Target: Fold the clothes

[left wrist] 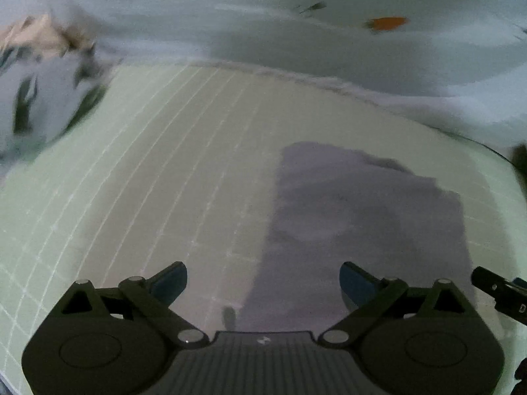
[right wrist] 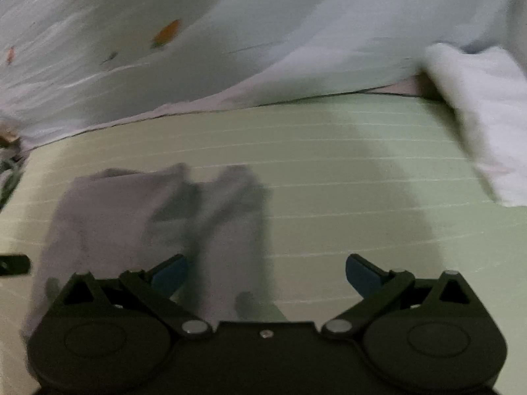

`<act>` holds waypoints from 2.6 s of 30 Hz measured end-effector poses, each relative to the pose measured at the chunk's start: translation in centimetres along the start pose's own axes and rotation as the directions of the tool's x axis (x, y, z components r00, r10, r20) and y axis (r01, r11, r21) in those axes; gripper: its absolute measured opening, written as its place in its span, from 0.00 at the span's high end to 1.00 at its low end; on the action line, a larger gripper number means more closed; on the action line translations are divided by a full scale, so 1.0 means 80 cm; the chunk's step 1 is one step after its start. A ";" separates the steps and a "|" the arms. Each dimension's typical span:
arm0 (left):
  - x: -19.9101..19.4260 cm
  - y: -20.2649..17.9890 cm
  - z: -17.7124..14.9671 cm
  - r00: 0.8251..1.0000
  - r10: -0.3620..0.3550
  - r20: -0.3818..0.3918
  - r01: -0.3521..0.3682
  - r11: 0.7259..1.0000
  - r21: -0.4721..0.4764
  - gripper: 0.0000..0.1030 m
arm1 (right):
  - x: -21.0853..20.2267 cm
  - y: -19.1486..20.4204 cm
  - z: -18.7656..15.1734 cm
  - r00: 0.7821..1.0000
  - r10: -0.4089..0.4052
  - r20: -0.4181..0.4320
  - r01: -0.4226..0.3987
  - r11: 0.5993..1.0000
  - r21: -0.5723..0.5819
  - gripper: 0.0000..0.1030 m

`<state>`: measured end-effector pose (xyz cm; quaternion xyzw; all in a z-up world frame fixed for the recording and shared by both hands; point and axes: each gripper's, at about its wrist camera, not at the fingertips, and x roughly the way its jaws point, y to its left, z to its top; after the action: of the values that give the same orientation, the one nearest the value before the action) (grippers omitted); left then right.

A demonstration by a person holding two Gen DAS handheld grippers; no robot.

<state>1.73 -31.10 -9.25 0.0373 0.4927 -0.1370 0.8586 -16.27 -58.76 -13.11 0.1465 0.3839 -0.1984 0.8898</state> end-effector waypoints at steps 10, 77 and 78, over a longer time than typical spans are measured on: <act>0.040 0.014 0.000 0.996 -0.034 -0.078 0.034 0.999 0.001 0.04 | 0.056 0.060 0.002 0.967 0.196 -0.160 -0.197 0.980 0.011 0.66; -0.103 -0.372 -0.065 0.698 -0.701 -0.146 0.663 0.556 0.502 0.78 | -0.158 -0.202 -0.025 0.992 -0.081 0.094 0.044 0.938 0.344 0.78; -0.109 -0.394 -0.067 0.695 -0.708 -0.125 0.660 0.559 0.502 0.78 | -0.165 -0.223 -0.020 0.991 -0.087 0.107 0.045 0.937 0.346 0.78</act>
<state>-15.49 -58.53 -2.26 0.0628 0.3736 -0.5859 0.7164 -33.88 -70.60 -6.35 0.2743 0.2938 -0.3004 0.8650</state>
